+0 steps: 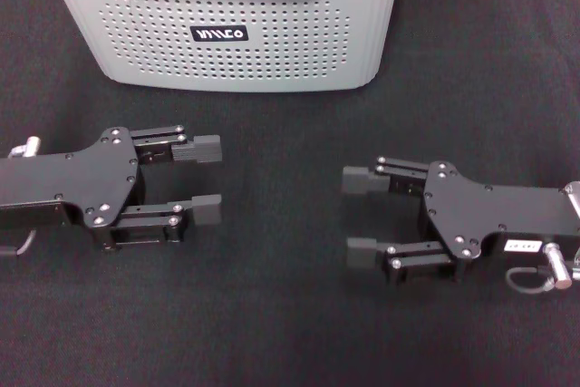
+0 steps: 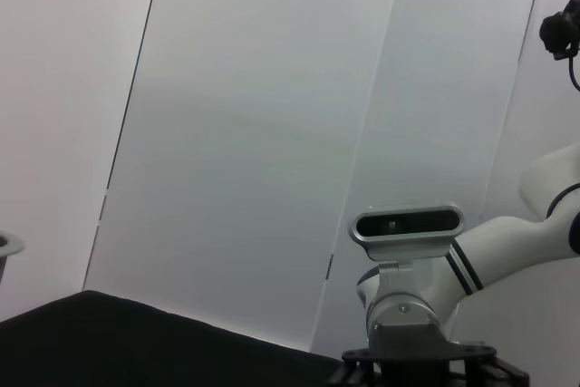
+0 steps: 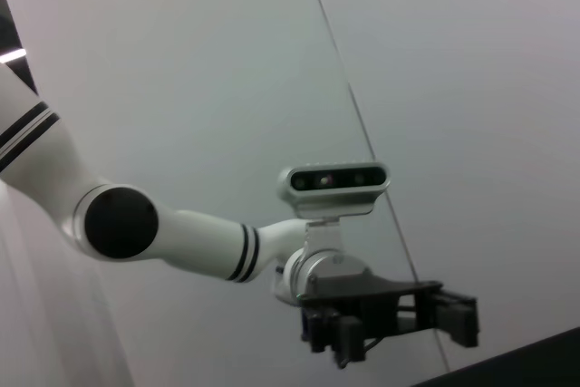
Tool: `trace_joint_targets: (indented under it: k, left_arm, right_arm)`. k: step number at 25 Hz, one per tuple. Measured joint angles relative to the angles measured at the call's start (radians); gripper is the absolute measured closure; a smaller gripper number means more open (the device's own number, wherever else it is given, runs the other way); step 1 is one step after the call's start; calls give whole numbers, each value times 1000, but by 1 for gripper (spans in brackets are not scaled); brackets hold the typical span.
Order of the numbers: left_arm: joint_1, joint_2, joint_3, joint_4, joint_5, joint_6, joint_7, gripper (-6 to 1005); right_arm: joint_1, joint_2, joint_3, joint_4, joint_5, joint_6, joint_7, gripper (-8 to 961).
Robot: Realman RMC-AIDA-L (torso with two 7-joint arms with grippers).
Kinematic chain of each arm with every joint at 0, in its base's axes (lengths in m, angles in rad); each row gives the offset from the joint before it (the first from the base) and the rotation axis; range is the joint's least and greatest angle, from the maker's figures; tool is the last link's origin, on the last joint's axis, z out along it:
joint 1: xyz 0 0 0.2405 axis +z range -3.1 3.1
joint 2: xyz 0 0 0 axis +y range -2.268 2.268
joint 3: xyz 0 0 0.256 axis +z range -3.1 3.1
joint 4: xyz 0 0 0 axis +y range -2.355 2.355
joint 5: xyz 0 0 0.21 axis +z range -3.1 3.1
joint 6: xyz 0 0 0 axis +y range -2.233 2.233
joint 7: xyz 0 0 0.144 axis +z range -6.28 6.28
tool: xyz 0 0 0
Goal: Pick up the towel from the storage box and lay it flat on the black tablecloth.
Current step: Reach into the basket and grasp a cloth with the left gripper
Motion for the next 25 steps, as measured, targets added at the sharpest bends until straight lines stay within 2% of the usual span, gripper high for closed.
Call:
trace_joint_targets:
  k: [12,16,18,20,23,25]
  left_arm:
    - [-7,-7,-5,-1,-3,-23,-9,299]
    - [-8,-22,-57,21,-5,-42,-31,300]
    - [-5,-48,-105,90,-2,-78,-90,301]
    - [1,-83,-132,209,2,-125,-177,301]
    - [13,-146,-141,459,7,-208,-336,302]
    - [28,-175,-129,635,6,-276,-432,302]
  right_arm:
    - [-3,2,16,9,-4,-1,-3,117]
    - [-3,2,16,10,-5,-4,-4,118]
    - [-4,2,16,14,-5,-15,-9,119]
    - [-4,1,17,22,-5,-31,-14,119]
    - [-5,2,18,34,-6,-42,-16,119]
    - [-7,2,18,44,-6,-43,-16,119]
